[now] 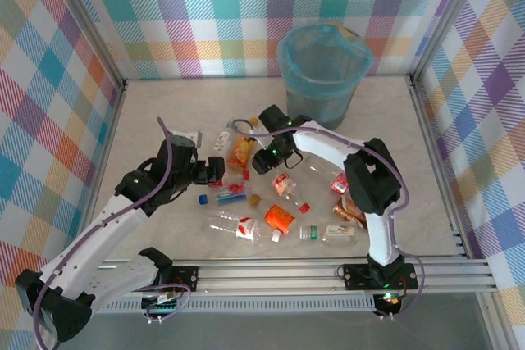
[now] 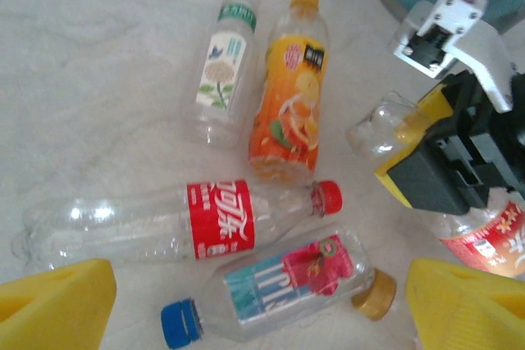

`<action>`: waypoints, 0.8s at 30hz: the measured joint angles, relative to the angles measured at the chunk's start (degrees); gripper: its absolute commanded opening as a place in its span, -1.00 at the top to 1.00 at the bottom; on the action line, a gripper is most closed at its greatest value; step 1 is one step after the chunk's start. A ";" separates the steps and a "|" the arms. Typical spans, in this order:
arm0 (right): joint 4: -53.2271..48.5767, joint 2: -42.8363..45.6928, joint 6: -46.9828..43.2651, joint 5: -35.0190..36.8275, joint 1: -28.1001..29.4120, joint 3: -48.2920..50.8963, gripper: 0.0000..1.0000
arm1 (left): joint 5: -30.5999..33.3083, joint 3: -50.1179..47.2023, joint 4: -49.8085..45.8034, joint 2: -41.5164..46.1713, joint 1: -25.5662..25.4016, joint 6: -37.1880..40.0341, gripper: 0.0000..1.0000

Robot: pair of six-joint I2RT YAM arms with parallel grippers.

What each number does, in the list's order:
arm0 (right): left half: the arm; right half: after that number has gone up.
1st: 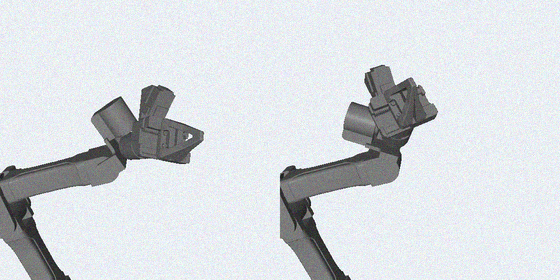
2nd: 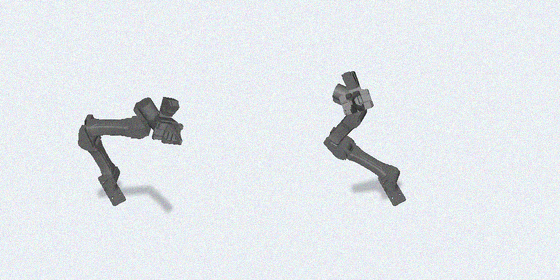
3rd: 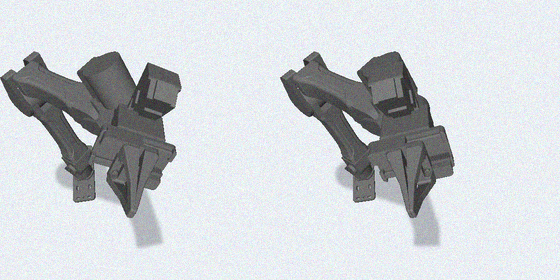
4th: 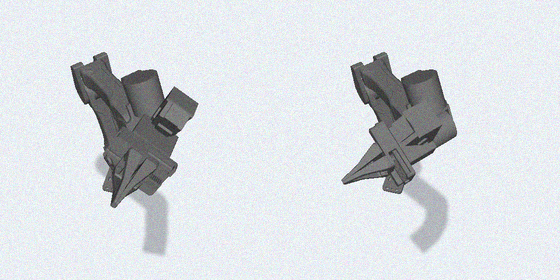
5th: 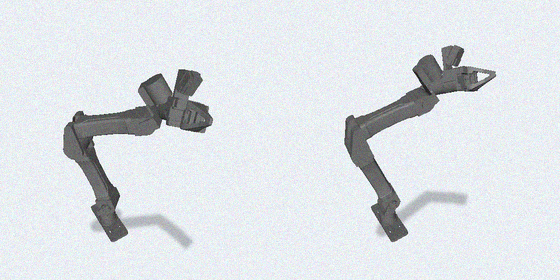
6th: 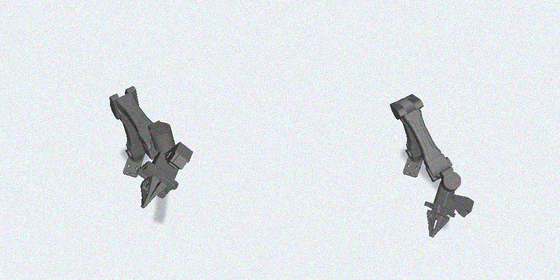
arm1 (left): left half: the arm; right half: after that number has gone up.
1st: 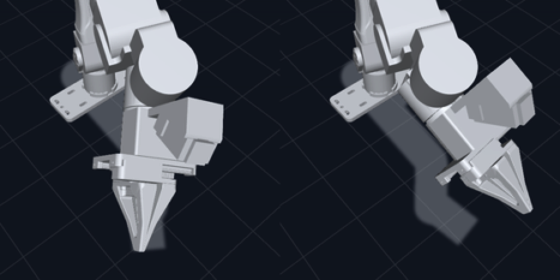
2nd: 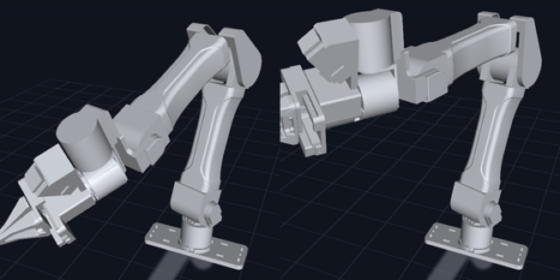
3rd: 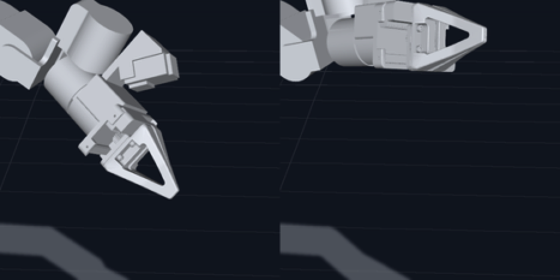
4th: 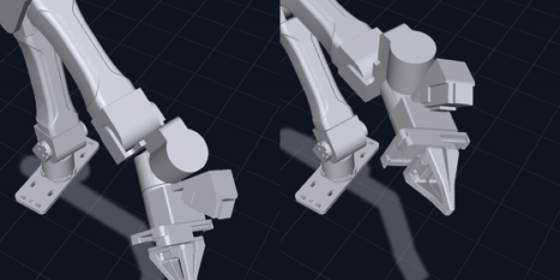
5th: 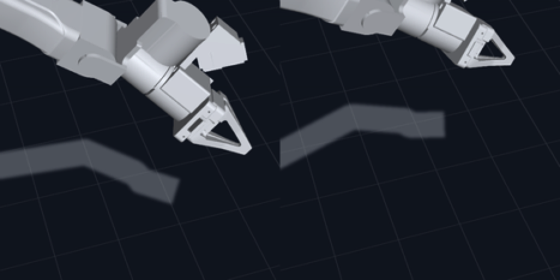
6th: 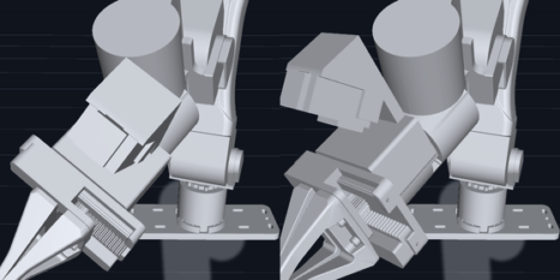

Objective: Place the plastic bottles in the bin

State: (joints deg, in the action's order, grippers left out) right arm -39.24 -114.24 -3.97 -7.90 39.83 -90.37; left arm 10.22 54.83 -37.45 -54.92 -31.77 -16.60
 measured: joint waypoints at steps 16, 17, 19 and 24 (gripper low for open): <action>4.57 13.60 -9.18 6.69 -1.68 -25.20 -0.10 | 0.52 30.49 7.28 -19.45 0.02 12.63 -0.80; 5.68 13.60 -9.64 6.93 -2.36 -26.73 -0.09 | -0.17 33.44 8.02 -21.75 0.02 13.11 -0.80; 7.85 13.57 -10.12 7.28 -4.07 -29.09 -0.08 | -1.53 38.51 9.79 -25.81 0.02 13.57 -0.79; 14.47 12.04 -9.40 8.04 -9.60 -36.00 -0.04 | -5.25 52.26 12.52 -36.46 0.17 14.14 -0.79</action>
State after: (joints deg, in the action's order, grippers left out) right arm -24.77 -102.19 -13.37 0.14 30.24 -126.37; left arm 4.97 107.09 -24.93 -91.37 -31.59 -2.46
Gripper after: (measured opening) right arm 0.536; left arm 0.897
